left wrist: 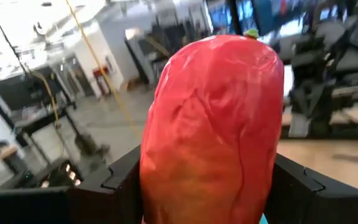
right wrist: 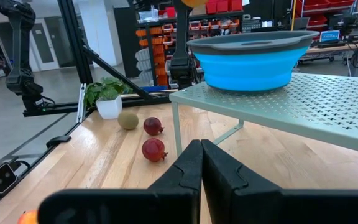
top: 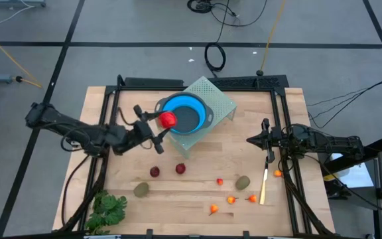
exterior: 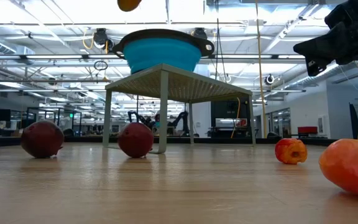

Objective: Pick & Place Fruit
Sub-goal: Put the mango into the collapsible colander on the shelf

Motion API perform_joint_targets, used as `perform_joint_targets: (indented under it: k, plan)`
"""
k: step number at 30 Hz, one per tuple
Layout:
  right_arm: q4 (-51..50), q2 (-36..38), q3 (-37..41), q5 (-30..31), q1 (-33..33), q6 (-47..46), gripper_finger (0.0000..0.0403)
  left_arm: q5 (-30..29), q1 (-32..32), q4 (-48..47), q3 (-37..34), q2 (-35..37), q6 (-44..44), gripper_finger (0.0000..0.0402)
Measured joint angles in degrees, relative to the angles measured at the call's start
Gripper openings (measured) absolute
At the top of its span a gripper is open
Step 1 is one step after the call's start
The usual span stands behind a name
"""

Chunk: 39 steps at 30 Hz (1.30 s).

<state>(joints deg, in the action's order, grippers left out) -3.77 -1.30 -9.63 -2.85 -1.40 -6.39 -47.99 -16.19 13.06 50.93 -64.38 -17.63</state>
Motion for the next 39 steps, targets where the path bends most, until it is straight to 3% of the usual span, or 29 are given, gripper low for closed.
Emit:
perform_joint_targets:
  k: [3, 6, 11, 19, 26, 33, 39]
  plan:
    - [0.00, 0.00, 0.00, 0.00, 0.01, 0.00, 0.0000, 0.32, 2.07, -8.70, 4.24, 0.00, 3.11, 0.0239]
    - [0.00, 0.00, 0.00, 0.02, -0.01, 0.00, 0.0000, 4.60, 4.50, -13.40, 7.02, 0.00, 4.70, 0.0227]
    - [0.00, -0.01, -0.01, 0.01, 0.01, 0.00, 0.0000, 12.42, 8.56, -14.95, 9.81, -0.16, 5.08, 0.0215]
    - [0.00, 0.00, 0.00, 0.00, 0.01, 0.00, 0.0000, 18.38, 13.84, -15.21, 12.90, -1.77, 5.51, 0.0233]
    - [0.00, 0.00, 0.00, 0.02, -0.01, 0.00, 0.0000, 24.04, 17.46, -24.32, 20.26, -6.60, 7.64, 0.0221]
    - [-0.02, -0.02, 0.00, 0.02, 0.01, 0.00, 0.0000, 29.11, 20.66, -35.84, 28.82, -13.22, 10.05, 0.0241]
    - [-0.01, -0.02, 0.00, 0.00, 0.01, 0.00, 0.0000, 32.08, 22.24, -40.50, 31.89, -17.62, 10.44, 0.0239]
